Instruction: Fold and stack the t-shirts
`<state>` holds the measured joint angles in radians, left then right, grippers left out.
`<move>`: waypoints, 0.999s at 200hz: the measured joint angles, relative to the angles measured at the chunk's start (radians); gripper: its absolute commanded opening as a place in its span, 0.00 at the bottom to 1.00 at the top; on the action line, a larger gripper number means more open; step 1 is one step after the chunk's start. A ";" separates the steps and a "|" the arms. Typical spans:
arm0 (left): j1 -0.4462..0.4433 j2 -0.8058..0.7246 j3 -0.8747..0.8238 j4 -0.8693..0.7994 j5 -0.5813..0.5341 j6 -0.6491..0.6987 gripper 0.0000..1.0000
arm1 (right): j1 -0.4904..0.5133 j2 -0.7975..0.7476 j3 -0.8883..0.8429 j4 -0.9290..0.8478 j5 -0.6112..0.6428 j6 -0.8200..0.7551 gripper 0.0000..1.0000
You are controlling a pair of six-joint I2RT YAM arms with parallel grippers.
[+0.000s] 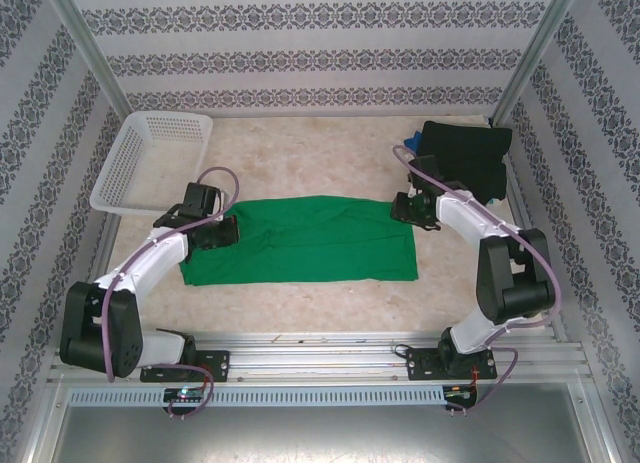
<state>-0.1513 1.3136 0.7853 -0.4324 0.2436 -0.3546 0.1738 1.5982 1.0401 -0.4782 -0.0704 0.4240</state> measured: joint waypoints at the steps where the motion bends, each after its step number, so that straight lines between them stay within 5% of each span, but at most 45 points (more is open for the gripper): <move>1: 0.000 0.000 0.000 0.000 0.000 0.000 0.00 | 0.000 0.000 0.000 0.000 0.000 0.000 0.41; 85: 0.000 -0.007 -0.056 0.035 0.018 -0.012 0.00 | 0.001 0.184 0.130 -0.008 0.033 0.014 0.39; 104: 0.000 -0.007 -0.056 0.038 0.019 -0.012 0.00 | 0.000 0.232 0.173 -0.010 0.043 0.004 0.30; 136: 0.000 -0.007 -0.043 0.036 0.018 -0.013 0.00 | 0.000 0.274 0.215 -0.010 0.043 -0.017 0.00; 200: 0.008 0.087 0.296 -0.009 0.003 -0.006 0.00 | -0.023 0.275 0.322 -0.042 0.035 -0.067 0.00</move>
<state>-0.1429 1.4006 1.0817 -0.4412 0.2466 -0.3603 0.1513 1.8729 1.3621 -0.5198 -0.0357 0.3573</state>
